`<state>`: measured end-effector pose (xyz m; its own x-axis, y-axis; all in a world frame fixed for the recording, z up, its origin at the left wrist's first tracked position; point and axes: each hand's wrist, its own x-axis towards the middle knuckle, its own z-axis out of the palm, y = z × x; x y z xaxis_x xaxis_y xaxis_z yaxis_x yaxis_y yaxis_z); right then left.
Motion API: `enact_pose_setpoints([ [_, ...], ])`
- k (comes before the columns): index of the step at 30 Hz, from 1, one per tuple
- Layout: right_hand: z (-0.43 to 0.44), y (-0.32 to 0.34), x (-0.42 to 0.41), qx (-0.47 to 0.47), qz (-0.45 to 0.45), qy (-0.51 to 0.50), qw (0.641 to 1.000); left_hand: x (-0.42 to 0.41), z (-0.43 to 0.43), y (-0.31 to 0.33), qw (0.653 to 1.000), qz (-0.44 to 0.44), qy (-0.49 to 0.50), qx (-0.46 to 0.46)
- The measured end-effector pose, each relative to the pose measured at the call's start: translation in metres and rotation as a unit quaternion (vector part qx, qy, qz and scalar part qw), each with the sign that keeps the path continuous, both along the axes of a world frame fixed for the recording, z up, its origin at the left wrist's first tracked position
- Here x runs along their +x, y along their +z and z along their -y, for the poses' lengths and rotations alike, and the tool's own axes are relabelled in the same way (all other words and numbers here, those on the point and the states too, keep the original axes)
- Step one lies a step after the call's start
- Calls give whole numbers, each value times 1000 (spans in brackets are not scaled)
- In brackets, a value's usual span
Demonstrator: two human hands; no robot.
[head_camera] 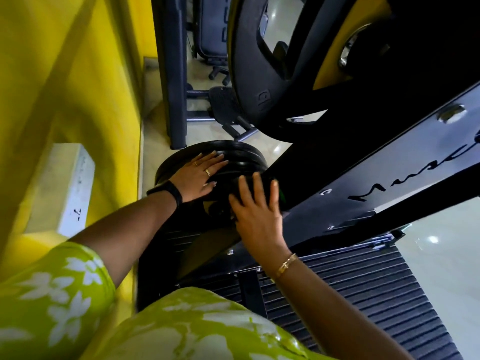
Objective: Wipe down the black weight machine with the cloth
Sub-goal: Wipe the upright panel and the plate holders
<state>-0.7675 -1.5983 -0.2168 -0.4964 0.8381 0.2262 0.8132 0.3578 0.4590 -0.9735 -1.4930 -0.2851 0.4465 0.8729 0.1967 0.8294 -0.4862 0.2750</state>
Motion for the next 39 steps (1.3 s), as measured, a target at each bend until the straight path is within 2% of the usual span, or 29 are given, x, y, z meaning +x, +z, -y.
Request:
enact_pose_setpoints([
  [3, 3, 6, 9, 36, -18, -29, 999, 4, 0, 0, 1000, -4, 5, 0],
  [11, 9, -50, -7, -21, 47, -35, 998, -2, -1, -8, 999, 27, -25, 15],
  [16, 3, -89, -33, -149, 110, -9, 983, -8, -2, -16, 998, 35, -36, 37],
  [21, -5, -109, -59, -276, 178, 15, 944, -11, -2, -23, 997, 54, -37, 45],
  [24, -15, -104, -66, -360, 185, 53, 913, -12, -1, -23, 997, 48, -39, 42],
  [27, -10, -81, -65, -363, 151, 14, 919, -14, 1, -22, 997, 48, -39, 41],
  [30, 4, -65, -56, -292, 89, -28, 952, -14, 0, -22, 997, 43, -39, 54],
  [36, 3, -97, -62, -319, 125, -16, 939, -12, -3, -26, 995, 51, -34, 84],
  [39, -11, -136, -79, -362, 177, 16, 915, -11, -3, -28, 995, 48, -33, 83],
])
